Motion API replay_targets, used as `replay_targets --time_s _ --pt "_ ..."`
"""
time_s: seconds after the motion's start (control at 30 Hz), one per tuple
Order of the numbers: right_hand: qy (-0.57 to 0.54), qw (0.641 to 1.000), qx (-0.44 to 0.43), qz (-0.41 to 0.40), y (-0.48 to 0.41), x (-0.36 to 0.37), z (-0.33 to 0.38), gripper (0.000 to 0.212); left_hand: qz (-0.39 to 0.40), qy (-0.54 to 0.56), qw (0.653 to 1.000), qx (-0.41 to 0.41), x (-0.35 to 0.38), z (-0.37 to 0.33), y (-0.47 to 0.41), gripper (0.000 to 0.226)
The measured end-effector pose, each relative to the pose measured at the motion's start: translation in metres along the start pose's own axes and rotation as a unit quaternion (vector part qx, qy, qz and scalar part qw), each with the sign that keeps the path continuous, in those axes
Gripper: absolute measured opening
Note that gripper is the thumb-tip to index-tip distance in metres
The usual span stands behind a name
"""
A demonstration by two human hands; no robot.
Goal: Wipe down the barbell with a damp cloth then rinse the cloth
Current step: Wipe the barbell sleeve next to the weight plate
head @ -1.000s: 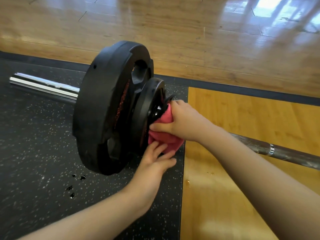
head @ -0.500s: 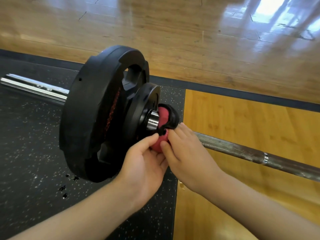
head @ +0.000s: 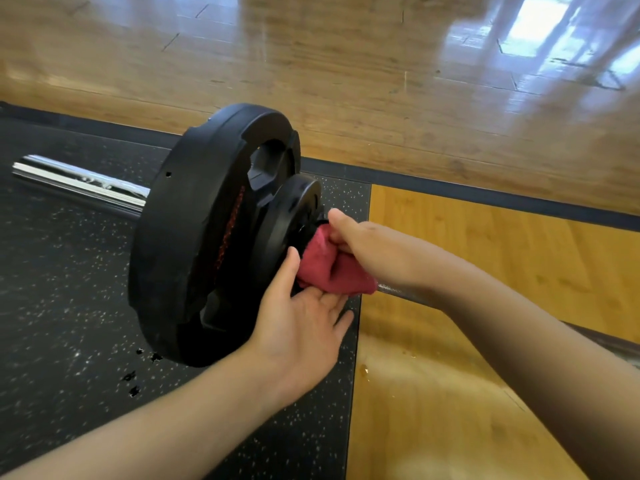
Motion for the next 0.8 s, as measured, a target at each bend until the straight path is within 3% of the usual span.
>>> replay_targets --time_s 0.2,0.3,0.47,0.53,0.6,0.7,0.8 --pt "-0.021 0.995 0.1 0.018 -0.013 -0.008 -0.007 0.079 -0.015 0.06 0.998 0.011 0.005 -0.004 0.018 0.091" --pt "-0.025 0.994 0.102 0.038 -0.017 -0.009 -0.004 0.079 -0.016 0.061 0.998 0.013 0.006 -0.006 0.01 0.098" --pt "-0.021 0.994 0.094 0.042 -0.007 -0.009 -0.003 0.083 0.002 0.063 0.998 0.006 -0.001 0.0 -0.005 0.089" --pt "0.084 0.993 0.07 0.042 0.009 -0.002 0.006 0.07 0.01 0.073 0.997 0.006 -0.004 0.002 -0.008 0.085" --pt "0.252 0.967 0.034 0.03 0.027 0.019 0.01 0.05 0.032 0.075 0.997 -0.005 -0.001 0.003 -0.01 0.076" --pt "0.4 0.916 0.014 -0.03 0.05 0.06 0.006 0.065 0.012 0.093 0.995 -0.043 0.001 0.005 -0.008 0.067" --pt "0.475 0.878 0.029 -0.05 0.054 0.074 0.001 0.064 -0.021 0.076 0.996 -0.041 -0.003 0.006 -0.009 0.06"
Point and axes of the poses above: each hand's wrist, its own y-axis away from the middle knuckle, its own x-axis out of the palm, z = x × y, the point moved 4 cm from there along -y, towards the middle knuckle, and after that the axes turned 11 degrees about z, right-handed, at the moved point
